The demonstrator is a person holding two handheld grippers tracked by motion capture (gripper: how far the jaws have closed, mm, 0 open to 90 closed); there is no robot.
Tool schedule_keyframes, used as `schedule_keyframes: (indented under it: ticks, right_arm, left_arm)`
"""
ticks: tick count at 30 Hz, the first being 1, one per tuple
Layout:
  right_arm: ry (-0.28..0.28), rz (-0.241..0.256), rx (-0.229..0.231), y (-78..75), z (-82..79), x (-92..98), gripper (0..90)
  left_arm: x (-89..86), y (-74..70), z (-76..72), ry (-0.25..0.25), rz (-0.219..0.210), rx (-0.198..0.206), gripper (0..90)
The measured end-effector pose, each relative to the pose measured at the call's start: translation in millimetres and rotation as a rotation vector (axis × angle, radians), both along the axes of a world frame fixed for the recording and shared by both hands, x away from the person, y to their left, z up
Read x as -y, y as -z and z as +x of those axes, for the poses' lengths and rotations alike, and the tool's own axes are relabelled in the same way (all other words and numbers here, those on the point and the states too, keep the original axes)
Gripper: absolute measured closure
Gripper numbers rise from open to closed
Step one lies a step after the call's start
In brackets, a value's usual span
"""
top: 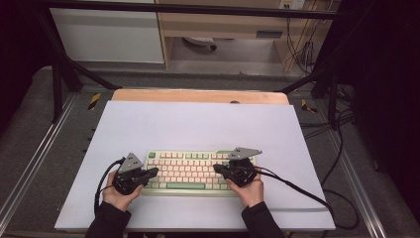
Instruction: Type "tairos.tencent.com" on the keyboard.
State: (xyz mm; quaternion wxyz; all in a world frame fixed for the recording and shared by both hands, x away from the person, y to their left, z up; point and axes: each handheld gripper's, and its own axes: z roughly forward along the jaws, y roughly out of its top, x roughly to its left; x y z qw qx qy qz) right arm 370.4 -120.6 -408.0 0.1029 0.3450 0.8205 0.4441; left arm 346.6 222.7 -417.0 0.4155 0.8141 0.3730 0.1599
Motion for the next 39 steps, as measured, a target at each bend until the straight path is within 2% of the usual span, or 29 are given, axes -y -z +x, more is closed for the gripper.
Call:
schedule_keyframes:
  ticks: [16,24,29,32,39]
  right_arm:
    - [0.007,-0.036,-0.016,11.5,15.4,-31.3,90.0]
    - [0.010,-0.059,-0.035,20.6,18.8,-34.7,90.0]
    - [0.012,-0.056,-0.036,22.4,18.7,-35.7,90.0]
    - [0.010,-0.072,-0.031,24.8,19.2,-36.1,90.0]
    - [0.003,-0.059,-0.023,20.0,17.0,-34.3,90.0]
  left_arm:
    - [-1.1,1.3,0.3,0.000,-0.004,-0.001,90.0]
    - [-1.4,1.6,0.5,0.001,-0.002,-0.003,90.0]
    - [-1.2,1.8,0.6,0.001,0.000,-0.003,90.0]
    - [-1.2,1.6,0.4,0.001,-0.001,-0.002,90.0]
    - [-1.8,1.0,0.5,-0.001,-0.002,0.000,90.0]
